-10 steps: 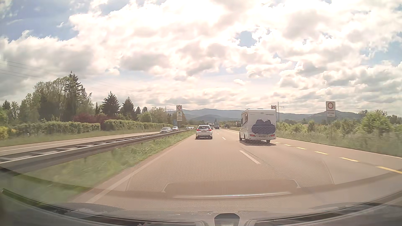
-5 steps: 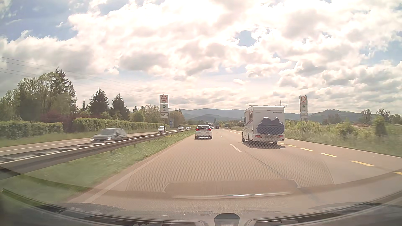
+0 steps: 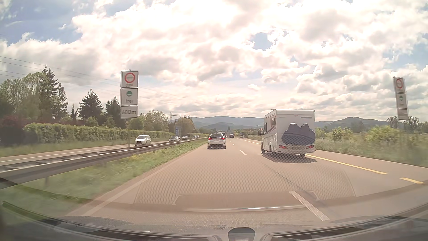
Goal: Follow the waypoints while adhering to traffic rules and regulations
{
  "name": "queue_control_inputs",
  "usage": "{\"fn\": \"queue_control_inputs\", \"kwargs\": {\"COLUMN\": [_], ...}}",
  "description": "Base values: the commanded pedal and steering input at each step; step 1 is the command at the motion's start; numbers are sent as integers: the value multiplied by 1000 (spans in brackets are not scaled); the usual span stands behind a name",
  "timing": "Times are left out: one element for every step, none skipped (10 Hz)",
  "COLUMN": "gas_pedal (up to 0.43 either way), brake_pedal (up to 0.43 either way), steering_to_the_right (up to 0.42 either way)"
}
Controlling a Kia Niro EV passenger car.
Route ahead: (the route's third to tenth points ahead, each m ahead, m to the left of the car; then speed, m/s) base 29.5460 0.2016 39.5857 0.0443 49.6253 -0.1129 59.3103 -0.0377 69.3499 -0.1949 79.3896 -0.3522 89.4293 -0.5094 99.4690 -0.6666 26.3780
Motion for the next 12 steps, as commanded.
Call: {"fn": "queue_control_inputs", "kwargs": {"gas_pedal": [189,177,177,177,177,177,169,169,169,157,150,138], "brake_pedal": [0,0,0,0,0,0,0,0,0,0,0,0], "steering_to_the_right": [1,1,1,1,1,1,1,1,1,1,1,1]}}
